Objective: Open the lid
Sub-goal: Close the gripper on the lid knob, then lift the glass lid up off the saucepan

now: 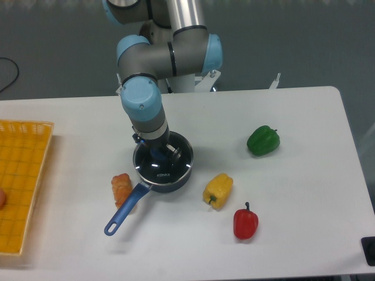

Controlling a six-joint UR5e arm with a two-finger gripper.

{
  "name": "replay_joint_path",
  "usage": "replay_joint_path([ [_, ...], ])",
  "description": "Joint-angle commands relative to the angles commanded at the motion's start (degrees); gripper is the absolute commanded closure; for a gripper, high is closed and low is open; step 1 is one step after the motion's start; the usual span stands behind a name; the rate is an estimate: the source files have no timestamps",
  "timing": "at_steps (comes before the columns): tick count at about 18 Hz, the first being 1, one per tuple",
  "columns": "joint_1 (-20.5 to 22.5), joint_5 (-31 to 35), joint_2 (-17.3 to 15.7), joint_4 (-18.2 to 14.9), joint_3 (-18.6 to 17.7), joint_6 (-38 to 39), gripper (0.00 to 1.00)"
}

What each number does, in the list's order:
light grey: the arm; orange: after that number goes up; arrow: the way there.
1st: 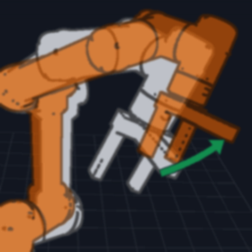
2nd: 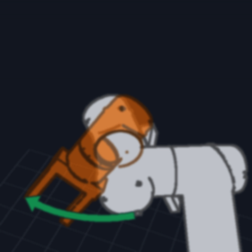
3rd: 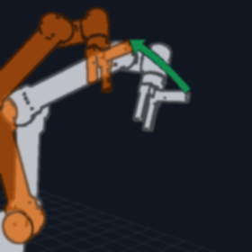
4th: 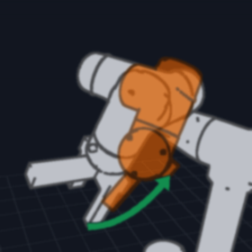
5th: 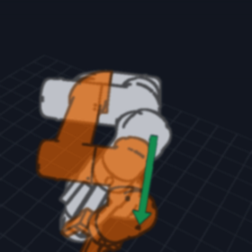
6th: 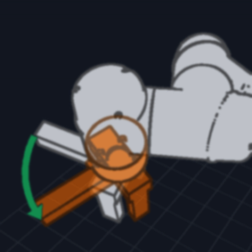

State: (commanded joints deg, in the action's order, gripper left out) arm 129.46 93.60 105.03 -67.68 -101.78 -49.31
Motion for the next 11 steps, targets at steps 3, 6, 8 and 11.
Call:
replay_joint_path([
  [3, 0.09, 0.00, -0.09, -0.44, 0.61, -0.09, 0.43],
  [6, 0.35, 0.00, -0.35, -1.23, 1.23, -2.19, 0.44],
  [8, 0.62, -0.09, -0.61, -2.28, 2.02, -3.34, 0.44],
  [11, 0.79, 0.00, -0.62, -3.16, 2.90, -3.51, 0.44],
])
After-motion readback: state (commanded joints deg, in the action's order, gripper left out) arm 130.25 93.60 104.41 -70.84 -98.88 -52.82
